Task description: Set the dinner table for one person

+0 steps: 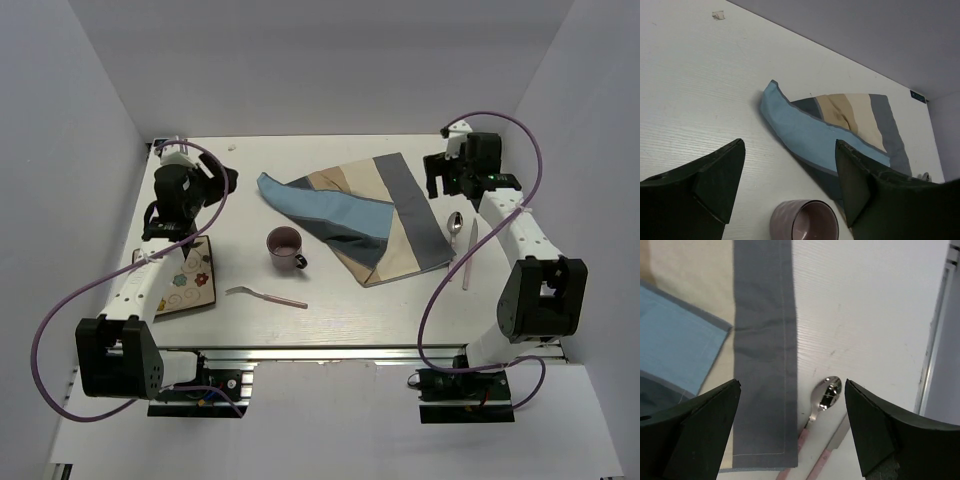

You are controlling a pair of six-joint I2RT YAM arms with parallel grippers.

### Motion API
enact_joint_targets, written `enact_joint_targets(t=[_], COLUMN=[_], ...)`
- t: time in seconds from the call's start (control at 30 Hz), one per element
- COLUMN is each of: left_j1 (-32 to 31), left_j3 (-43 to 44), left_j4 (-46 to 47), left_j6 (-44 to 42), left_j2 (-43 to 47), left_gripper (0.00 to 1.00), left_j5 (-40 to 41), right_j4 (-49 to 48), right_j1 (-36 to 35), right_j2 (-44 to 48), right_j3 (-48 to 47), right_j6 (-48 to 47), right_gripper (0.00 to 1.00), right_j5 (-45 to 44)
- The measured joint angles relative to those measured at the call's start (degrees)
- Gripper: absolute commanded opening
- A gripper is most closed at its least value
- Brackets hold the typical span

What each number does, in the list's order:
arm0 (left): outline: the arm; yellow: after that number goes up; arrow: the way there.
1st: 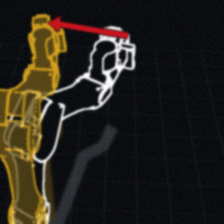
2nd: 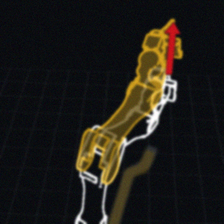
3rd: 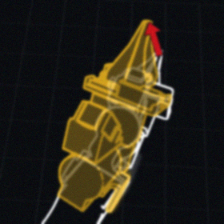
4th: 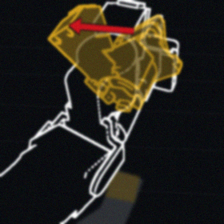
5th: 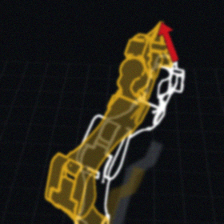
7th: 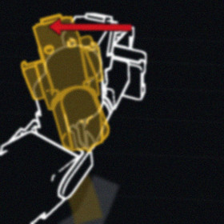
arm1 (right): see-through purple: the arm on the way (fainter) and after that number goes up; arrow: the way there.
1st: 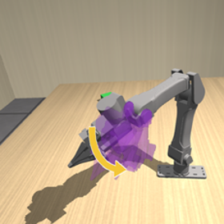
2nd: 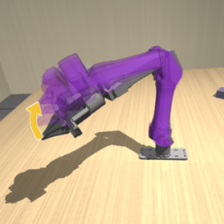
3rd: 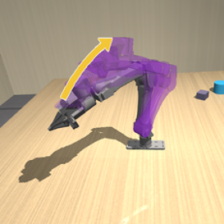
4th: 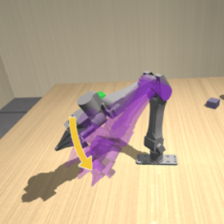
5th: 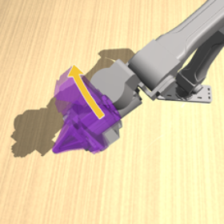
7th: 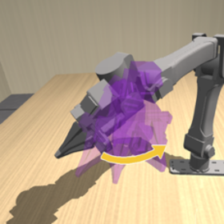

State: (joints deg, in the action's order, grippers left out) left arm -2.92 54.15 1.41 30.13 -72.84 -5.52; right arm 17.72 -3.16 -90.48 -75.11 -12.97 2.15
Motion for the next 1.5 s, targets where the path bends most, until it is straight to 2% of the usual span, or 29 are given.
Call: enact_joint_targets(t=[0.07,0.1,0.13,0.2,0.23,0.27,0.3,0.33,0.37,0.4,0.43,0.47,0.5,0.6,0.63,0.7,0.8,1.0,1.2,1.4,1.5], left_j1=[0.15,0.22,0.24,0.35,0.46,0.52,0.57,0.57,0.57,0.59,0.63,0.68,0.72,0.74,0.74,0.74,0.81,0.9,0.9,0.9,0.9], left_j3=[0.0,-0.02,-0.02,-0.02,-0.02,-0.02,-0.02,-0.02,-0.02,-0.02,-0.02,-0.09,-0.17,-0.94,-1.27,-1.77,-2.82,-5.11,-7.13,-9.99,-10.29], left_j4=[0.24,0.35,0.39,0.37,0.35,0.35,0.35,0.26,0.2,0.04,-0.2,-0.33,-0.5,-0.94,-1.44,-2.38,-3.52,-5.86,-7.58,-8.15,-8.41], left_j6=[0.57,0.74,1.27,1.18,1.22,1.14,1.18,0.92,1.18,1.2,1.29,1.49,1.75,2.05,2.14,2.29,2.47,2.99,3.93,5.27,5.55], left_j2=[0.11,0.24,0.44,0.83,1.01,1.2,1.36,1.51,1.62,1.81,1.99,2.23,2.56,4.22,4.92,6.27,8.41,12.28,16.2,19.87,20.39], left_gripper=[0.52,0.2,0.09,0.0,0.02,0.1,0.4,0.52,0.61,0.67,0.72,0.74,0.75,0.76,0.76,0.77,0.77,0.78,0.79,0.79,0.79], left_j5=[-0.52,-0.92,-1.2,-1.81,-2.05,-2.38,-2.67,-2.89,-3.13,-3.32,-3.48,-3.58,-3.72,-3.8,-3.82,-3.78,-3.72,-3.45,-3.26,-3.06,-2.99], right_j4=[0.37,1.16,2.21,4.9,6.21,7.34,8.68,10.05,11.43,12.33,12.39,12.02,11.13,7.5,6.84,6.05,4.83,3.96,4.39,3.23,2.34], right_j1=[-1.03,-1.57,-1.95,-2.64,-3.28,-3.78,-4.59,-5.55,-6.84,-8.63,-10.32,-12.55,-14.84,-23.1,-25.7,-30.18,-34.47,-41.72,-44.24,-44.98,-46.03], right_j2=[0.0,0.0,0.0,0.0,0.0,0.0,0.0,0.0,0.0,0.0,0.0,0.0,0.0,-0.04,-0.04,-0.17,-1.07,-8.39,-15.17,-19.32,-20.85], right_j3=[0.0,-0.02,-0.02,-0.02,-0.02,-0.02,-0.02,-0.02,-0.02,0.0,0.02,0.04,0.26,1.36,1.64,1.9,1.9,0.55,-1.7,-6.71,-8.22], right_j6=[-2.21,-4.37,-6.64,-11.34,-13.53,-15.52,-17.86,-19.98,-21.94,-23.28,-23.45,-23.32,-22.03,-15.96,-14.27,-11.52,-8.04,1.05,7.15,11.54,13.05], right_gripper=[0.89,0.89,0.89,0.89,0.89,0.89,0.89,0.89,0.87,0.78,0.39,0.15,0.1,0.52,0.6,0.68,0.7,0.73,0.74,0.67,0.59], right_j5=[2.67,5.03,7.19,11.32,13.22,14.95,17.03,19.54,22.51,25.22,27.26,28.92,29.38,28.15,27.85,27.78,26.51,17.53,13.05,9.4,7.74])
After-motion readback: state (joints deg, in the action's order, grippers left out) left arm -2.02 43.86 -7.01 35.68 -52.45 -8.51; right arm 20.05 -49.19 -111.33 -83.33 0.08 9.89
